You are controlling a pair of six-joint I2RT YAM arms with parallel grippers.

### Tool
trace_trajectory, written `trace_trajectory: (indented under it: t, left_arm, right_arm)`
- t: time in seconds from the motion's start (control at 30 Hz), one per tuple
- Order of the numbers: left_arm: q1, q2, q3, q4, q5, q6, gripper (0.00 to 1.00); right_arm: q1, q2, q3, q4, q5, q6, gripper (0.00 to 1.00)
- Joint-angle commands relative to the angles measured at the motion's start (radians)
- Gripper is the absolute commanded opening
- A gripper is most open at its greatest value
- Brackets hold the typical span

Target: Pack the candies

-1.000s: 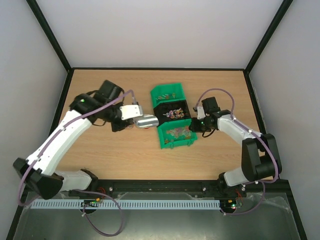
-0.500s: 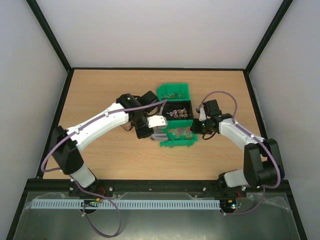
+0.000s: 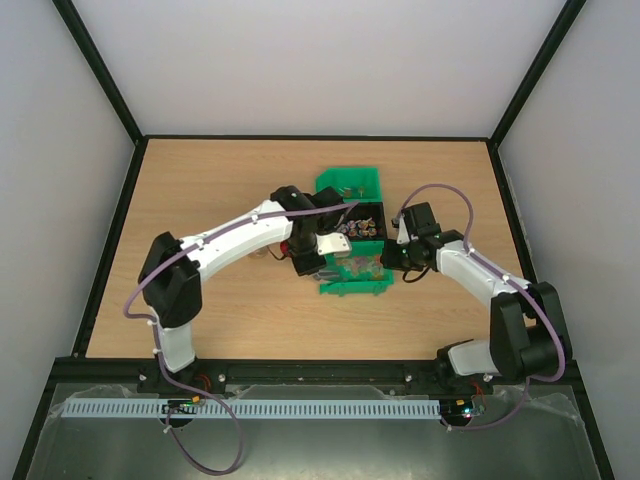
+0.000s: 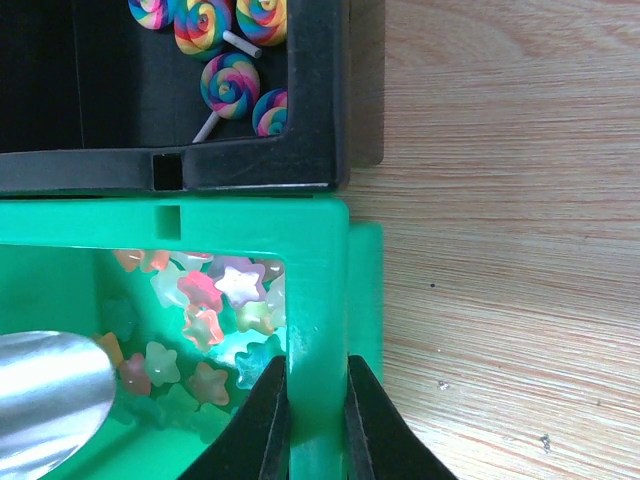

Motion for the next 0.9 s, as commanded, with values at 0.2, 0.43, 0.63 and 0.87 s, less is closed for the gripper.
trace_trajectory:
  t: [0.2,0.43,0.63,0.87]
  left_arm:
    - [-0.032,0.154,0.115,-0.075,-0.069,-0.048,0.02]
    - [-0.043,0.215,0.127,-0.052,-0.093,-0.062,0.02]
    - [-0.042,0.229,0.108,0.035,-0.040,-0.086,0.02]
    - [-0.029,0.195,-0.010,0.205,-0.002,-0.138,0.02]
  right_arm:
    - [0.018,-0.026,0.019,0.015,0.052,0.039,0.01]
    - [0.018,-0.024,0.018,0.025,0.022,0.028,0.01]
    - [0.018,-0.016,0.018,0.035,-0.014,0.014,0.01]
    - [0.018,-0.017,0.018,0.033,-0.021,0.007,0.01]
